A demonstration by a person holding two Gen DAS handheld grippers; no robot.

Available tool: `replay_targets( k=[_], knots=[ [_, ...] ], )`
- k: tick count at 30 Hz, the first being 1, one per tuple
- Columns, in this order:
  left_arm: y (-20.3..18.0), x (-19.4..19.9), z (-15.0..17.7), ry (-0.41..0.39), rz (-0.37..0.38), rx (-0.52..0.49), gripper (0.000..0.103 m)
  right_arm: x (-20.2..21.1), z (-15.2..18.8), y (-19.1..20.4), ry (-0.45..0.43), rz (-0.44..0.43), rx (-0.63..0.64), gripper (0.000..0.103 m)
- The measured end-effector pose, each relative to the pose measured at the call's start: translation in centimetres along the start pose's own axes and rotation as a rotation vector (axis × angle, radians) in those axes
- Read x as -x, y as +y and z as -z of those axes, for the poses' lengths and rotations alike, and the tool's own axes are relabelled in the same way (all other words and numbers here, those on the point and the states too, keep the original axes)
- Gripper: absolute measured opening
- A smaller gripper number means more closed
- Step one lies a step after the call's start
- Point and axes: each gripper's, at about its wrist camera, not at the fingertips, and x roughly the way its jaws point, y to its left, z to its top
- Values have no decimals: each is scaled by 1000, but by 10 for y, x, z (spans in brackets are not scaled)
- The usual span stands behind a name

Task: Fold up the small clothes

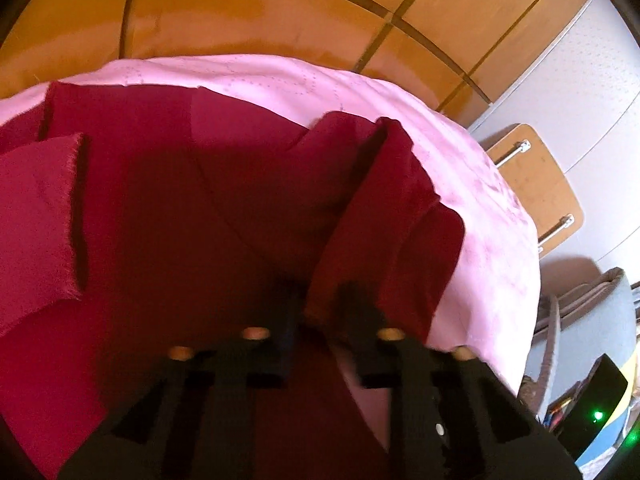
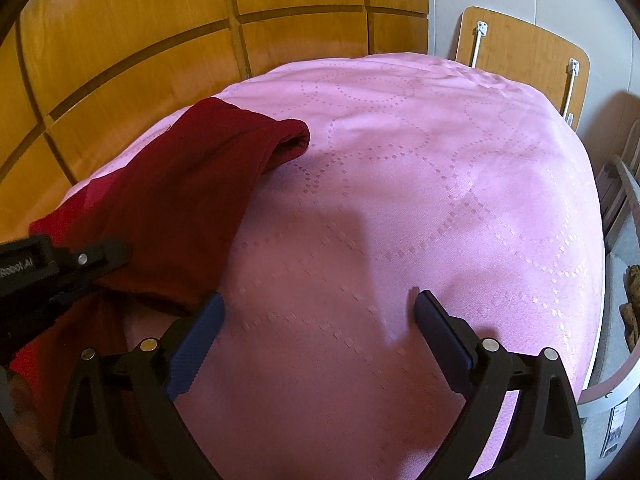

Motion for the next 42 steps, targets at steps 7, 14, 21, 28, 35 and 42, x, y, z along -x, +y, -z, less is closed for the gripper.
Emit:
replay_targets(
  k=[7,14,21,28,35,42],
  knots=[
    [10,38,-4,-41,85,12,5,0,1,1,-1,5,6,95],
    [42,88,-11,-83,141,80,5,1,1,1,-1,4,5,95],
    [98,156,-25,-180,73,106,5,0,1,1,0,9,9,95],
    [155,200,-22,-221,-32,148,5,0,1,1,1,14,13,95],
    [210,198,-22,-198,-105,280,5,0,2,1,0,16,13,95],
    [248,176,4,-197,-103,450,63,0,1,1,0,15,13,95]
  ],
)
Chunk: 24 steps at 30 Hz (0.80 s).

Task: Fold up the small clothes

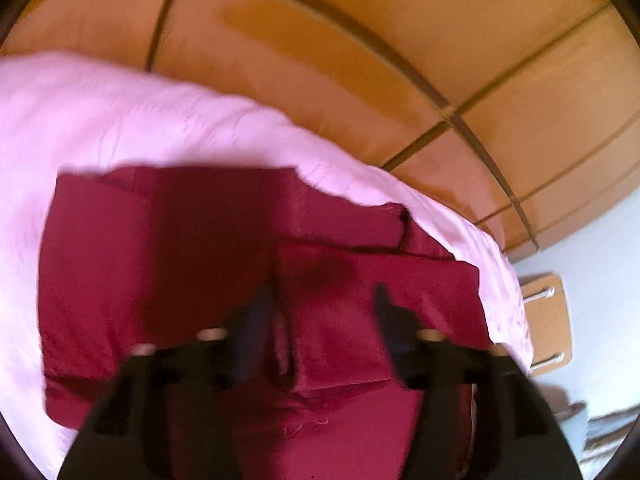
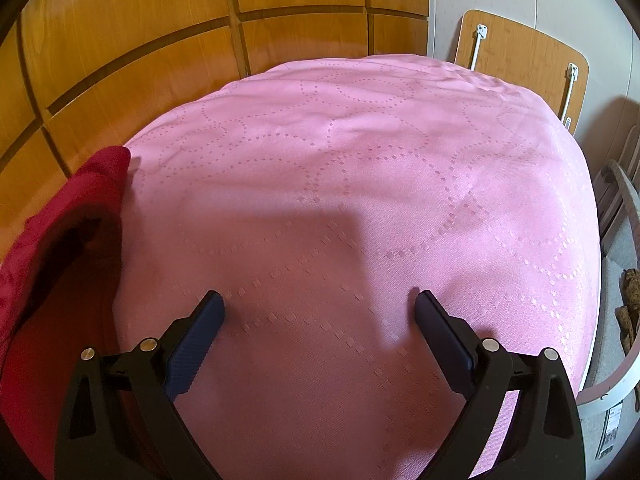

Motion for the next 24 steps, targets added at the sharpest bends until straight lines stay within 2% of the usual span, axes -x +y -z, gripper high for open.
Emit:
replay_targets(
  k=[5,8,9,11,13,15,16,19,21,23,24],
  knots=[
    [22,-12,24,26,75,101,66,0,0,0,0,0,1,95],
    [20,-13,35,7,78,86,67,0,0,0,0,3,2,96],
    [17,-13,37,4,64,68,63,0,0,0,0,3,2,96],
    [10,-13,39,-6,7,26,45,0,0,0,0,2,2,96],
    [6,-13,38,-5,-47,-1,6,0,0,0,0,3,2,96],
    [4,-8,33,-4,-6,13,6,0,0,0,0,2,2,96],
    [3,1,31,-31,13,18,6,0,0,0,0,2,1,96],
    [-2,20,27,-84,11,0,6,0,0,0,0,3,2,96],
    [1,18,28,-77,-29,-17,6,0,0,0,0,2,1,96],
    [13,3,36,-36,-117,-34,6,-1,0,1,3,-1,4,98],
    [18,-4,39,-22,-131,-25,6,-1,0,1,6,-2,7,99]
  ],
)
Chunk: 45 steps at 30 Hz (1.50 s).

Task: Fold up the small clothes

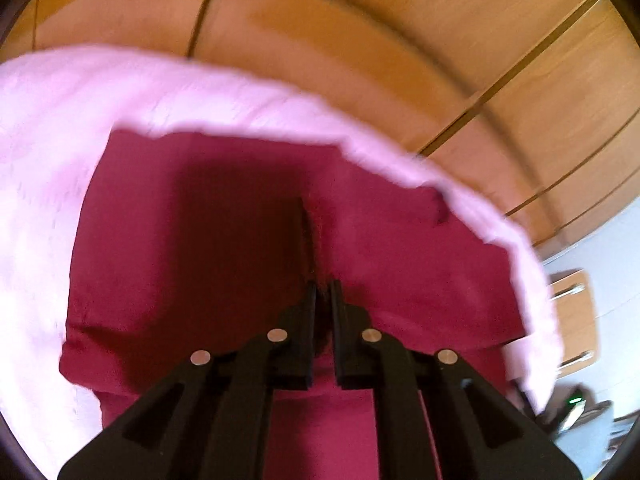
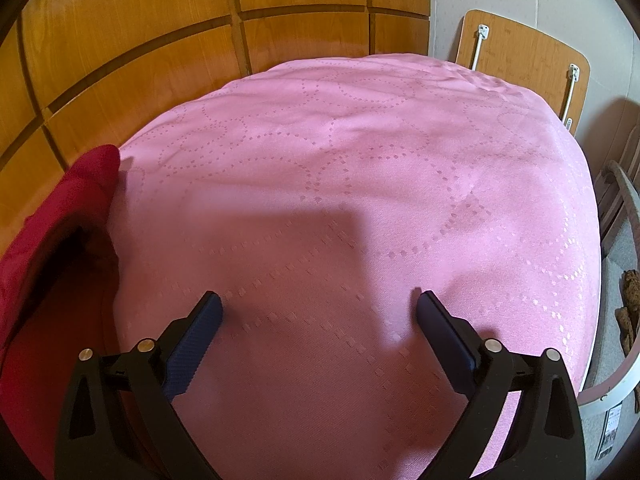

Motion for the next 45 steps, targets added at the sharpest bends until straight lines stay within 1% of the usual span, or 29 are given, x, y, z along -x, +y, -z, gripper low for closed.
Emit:
replay_targets(
  k=[1,4,5,7,8,10,14,16,18,19,20,21,22,23,25,28,29,31,33,34,35,36,37,38,39,40,41,42,45],
  knots=[
    [7,-10,6,2,14,22,9,0,0,1,3,0,5,99],
    [18,-16,21,-102,83,41,10,1,-2,2,18,-1,14,99],
    [18,-17,26,-132,92,25,10,4,-4,1,17,-24,10,99],
    [18,-17,33,-168,99,5,10,15,-8,5,-16,-105,14,99],
    [17,-17,32,-169,98,6,10,20,-11,12,-34,-148,38,99],
    [17,-18,33,-175,102,1,10,22,-18,33,-33,-200,122,99],
    [25,-16,37,-182,135,14,10,11,-29,75,-9,-261,229,99],
    [26,-18,34,-184,151,23,10,-2,-34,93,13,-248,269,99],
    [31,-12,34,-181,152,22,10,-21,-38,106,69,-193,304,99],
    [30,-12,34,-178,142,16,10,-26,-40,106,81,-166,293,99],
    [28,-13,34,-176,129,9,10,-26,-46,98,60,-159,233,99],
    [24,-13,34,-174,109,-6,10,-21,-50,87,18,-164,164,99],
    [22,-13,34,-173,97,-17,11,-17,-51,80,-13,-161,129,99],
    [20,-14,34,-173,84,-30,11,-17,-50,75,-32,-146,126,99],
    [19,-15,33,-172,78,-38,11,-29,-43,77,7,-104,160,99],
    [22,-14,33,-173,94,-31,11,-43,-47,75,63,-114,126,99],
    [23,-14,34,-175,98,-30,11,-43,-47,77,64,-114,129,99],
    [26,-13,34,-181,114,-22,11,-39,-46,77,70,-123,157,99],
    [29,-12,34,-185,140,-11,11,-33,-45,78,77,-155,189,99],
    [28,-12,34,-187,143,-11,13,-24,-42,74,67,-164,212,99],
    [27,-11,35,-190,149,-17,16,-17,-40,71,53,-148,231,99],
    [25,-10,36,-194,156,-28,24,-7,-37,66,28,-130,247,99],
    [20,-9,37,-200,169,-54,37,1,-34,63,3,-135,249,99],
    [16,-8,38,-205,177,-79,44,16,-33,57,-50,-168,232,99],
    [10,-7,40,-210,180,-107,56,26,-33,52,-92,-194,213,99],
    [3,-7,41,-212,168,-143,62,35,-35,51,-131,-216,197,99],
    [-2,-8,42,-210,152,-165,64,42,-40,53,-168,-233,186,99],
    [-3,-9,42,-210,143,-170,64,45,-45,58,-183,-247,187,99],
    [0,-8,41,-216,158,-156,64,36,-59,89,-174,-265,252,99]
  ],
)
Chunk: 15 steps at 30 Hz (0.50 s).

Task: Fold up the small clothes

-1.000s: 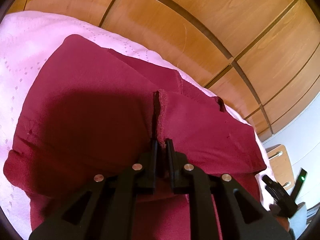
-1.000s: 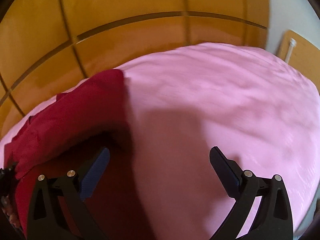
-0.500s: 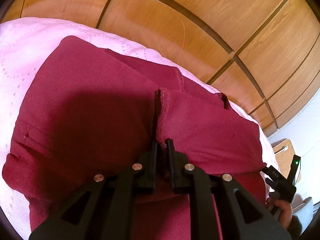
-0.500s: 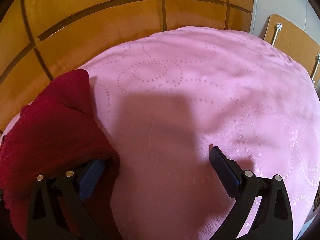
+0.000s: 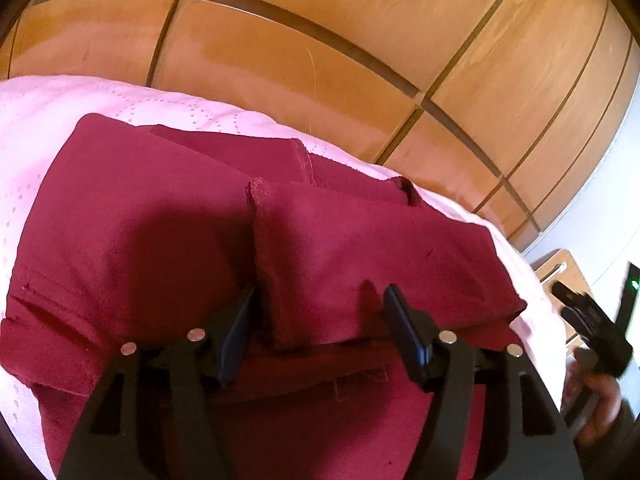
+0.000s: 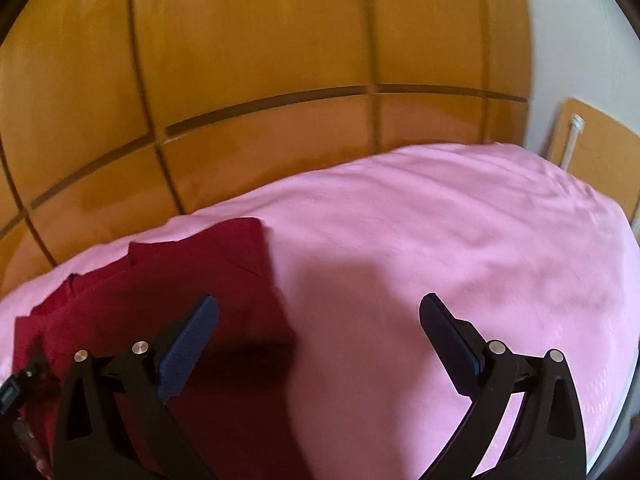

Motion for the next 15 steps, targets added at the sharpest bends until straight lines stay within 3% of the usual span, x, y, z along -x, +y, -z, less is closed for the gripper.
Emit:
replay_targets(
  k=[4,9,11,15],
  knots=[
    [0,-1,0,-1,-4,-2,64,-41,-14,35,44,9,108,99],
    [-4,-8,1,12,-55,-34,63,-105,-20,41,175,125,165,99],
    [-6,-10,2,15,-71,-48,63,-128,-18,22,228,144,104,99],
    [-4,-10,2,8,-57,-38,64,-139,-16,-6,259,102,-49,99]
  ],
)
